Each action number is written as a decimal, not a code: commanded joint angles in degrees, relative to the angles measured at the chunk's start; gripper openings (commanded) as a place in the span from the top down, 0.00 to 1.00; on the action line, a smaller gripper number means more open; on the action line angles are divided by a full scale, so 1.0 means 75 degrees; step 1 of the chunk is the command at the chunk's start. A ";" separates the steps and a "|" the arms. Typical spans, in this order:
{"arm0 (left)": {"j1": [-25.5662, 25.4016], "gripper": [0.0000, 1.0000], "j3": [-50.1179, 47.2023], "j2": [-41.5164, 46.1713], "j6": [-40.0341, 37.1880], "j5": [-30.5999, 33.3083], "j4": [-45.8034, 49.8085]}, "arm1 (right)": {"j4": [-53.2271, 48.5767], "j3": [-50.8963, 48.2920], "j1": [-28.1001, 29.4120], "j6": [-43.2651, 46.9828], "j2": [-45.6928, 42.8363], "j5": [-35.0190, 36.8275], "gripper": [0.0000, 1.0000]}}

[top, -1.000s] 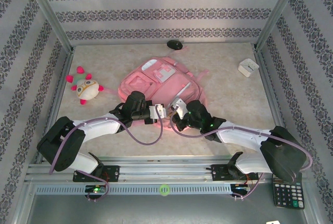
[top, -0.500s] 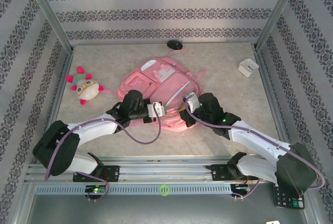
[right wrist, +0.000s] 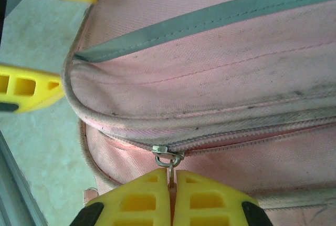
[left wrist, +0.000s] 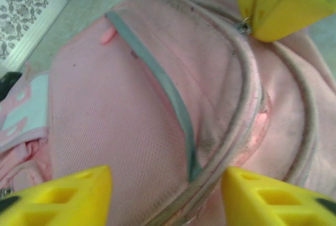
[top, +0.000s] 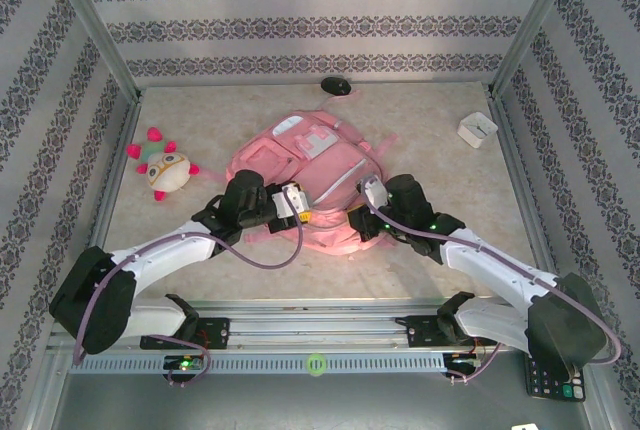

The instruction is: Pack books, pencil case, and school supplies into a backpack

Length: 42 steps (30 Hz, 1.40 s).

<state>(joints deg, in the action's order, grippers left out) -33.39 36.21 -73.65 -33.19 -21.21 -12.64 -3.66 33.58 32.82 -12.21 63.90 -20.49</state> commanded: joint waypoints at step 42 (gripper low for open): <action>0.1945 0.32 0.1421 -0.1188 0.8058 0.1151 -0.0077 | 0.2084 0.0126 0.2596 -0.2250 0.1777 0.1272 1.00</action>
<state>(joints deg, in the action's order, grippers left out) -19.05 48.62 -89.73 37.06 -11.86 -12.84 12.21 33.19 52.93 -30.00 77.73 -8.86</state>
